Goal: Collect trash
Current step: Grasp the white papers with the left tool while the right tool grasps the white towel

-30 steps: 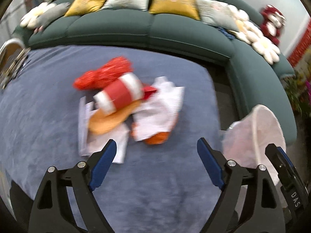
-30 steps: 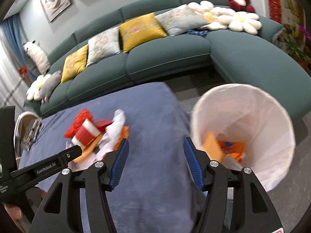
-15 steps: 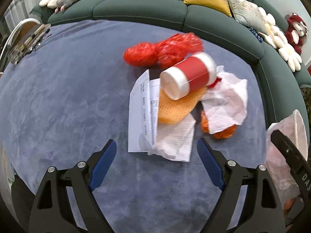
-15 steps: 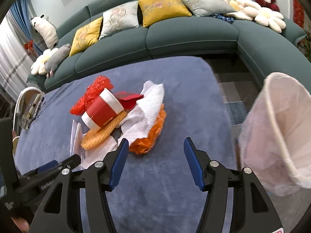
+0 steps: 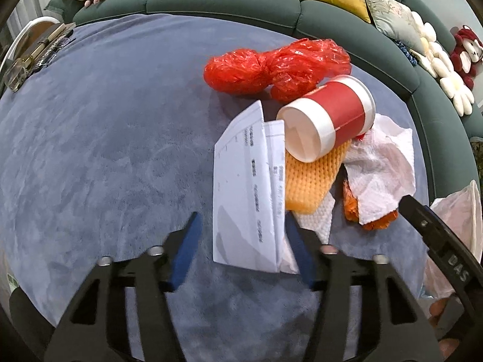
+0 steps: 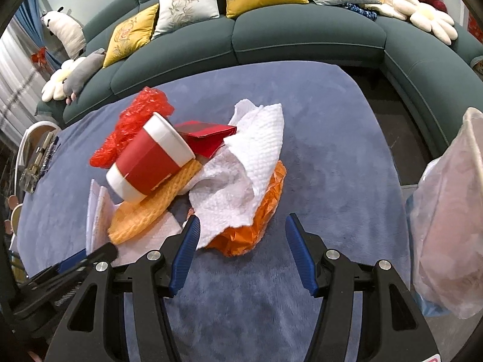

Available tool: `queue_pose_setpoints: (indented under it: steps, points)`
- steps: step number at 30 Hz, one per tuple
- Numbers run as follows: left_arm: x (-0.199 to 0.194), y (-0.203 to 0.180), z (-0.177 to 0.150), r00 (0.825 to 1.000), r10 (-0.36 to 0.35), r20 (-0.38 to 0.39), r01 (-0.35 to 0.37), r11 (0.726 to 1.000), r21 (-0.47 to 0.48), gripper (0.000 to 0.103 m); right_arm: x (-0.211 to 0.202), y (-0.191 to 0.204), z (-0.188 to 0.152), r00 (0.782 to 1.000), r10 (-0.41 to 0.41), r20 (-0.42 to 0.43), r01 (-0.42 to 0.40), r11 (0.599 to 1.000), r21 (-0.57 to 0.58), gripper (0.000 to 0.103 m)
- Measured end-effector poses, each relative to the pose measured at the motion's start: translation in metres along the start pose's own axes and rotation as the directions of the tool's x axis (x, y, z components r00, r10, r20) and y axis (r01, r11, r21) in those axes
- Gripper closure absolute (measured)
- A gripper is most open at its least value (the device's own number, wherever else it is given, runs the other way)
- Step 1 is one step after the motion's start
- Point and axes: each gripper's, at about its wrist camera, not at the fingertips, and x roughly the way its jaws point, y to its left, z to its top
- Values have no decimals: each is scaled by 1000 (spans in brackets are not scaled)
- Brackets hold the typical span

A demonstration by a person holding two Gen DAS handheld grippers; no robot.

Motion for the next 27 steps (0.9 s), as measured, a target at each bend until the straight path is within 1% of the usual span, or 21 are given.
queue_pose_setpoints:
  steps: [1,3,4,6,7,8,9,10,11,12,13,14,15,18,20,23,25,27]
  points:
    - [0,2,1,1000,-6,-4,6,1000,2,60,3,0,2,1000,-6,2,6,1000,0,46]
    - [-1,5,3,1000,-19,-11,19,1000,1,73,8,1,4,1000,-18,5,18,1000,0,46]
    - [-2,8,4,1000,-19,-12,19,1000,1,76,10,1,6,1000,-23,6,23,1000,3,46]
    - [-6,10,5,1000,-18,-6,18,1000,6,86,14,0,10,1000,-29,12,29,999,13,47]
    - [-9,12,6,1000,-12,0,12,1000,10,89,16,0,12,999,-32,15,32,999,18,48]
    - [-12,13,6,1000,-7,5,7,1000,13,91,17,0,15,999,-34,22,33,999,22,53]
    - [-14,14,6,1000,-4,9,4,1000,16,93,18,1,17,999,-39,27,38,999,22,56]
    - [-17,16,7,1000,-2,15,2,1000,17,94,19,1,20,999,-42,29,42,999,22,62]
    - [-20,18,8,1000,0,19,0,1000,17,95,20,1,22,999,-40,29,39,999,22,72]
    - [-23,19,9,1000,2,24,-2,1000,15,95,22,1,24,999,-41,26,41,999,19,78]
    - [-26,20,10,1000,2,29,-2,1000,10,95,24,2,26,999,-49,21,48,999,16,89]
    - [-29,22,11,999,5,33,-5,1000,6,96,26,2,27,999,-49,11,49,999,15,96]
    - [-32,22,11,999,14,37,-14,1000,0,96,24,2,28,999,-45,11,45,999,21,96]
    - [-46,23,15,997,30,72,-30,1000,-5,96,5,5,30,998,-23,56,21,1000,23,98]
    - [-55,25,19,996,26,89,-25,1000,-12,96,-11,7,31,996,-5,89,3,1000,21,99]
    - [-74,23,21,992,14,127,-11,1000,-24,96,-42,8,35,988,30,148,-33,999,19,99]
    - [-86,18,22,989,1,146,1,1000,-17,96,-65,7,39,980,59,188,-64,998,20,99]
    - [-102,11,22,984,-12,176,12,1000,-3,96,-82,6,42,972,69,222,-76,997,19,99]
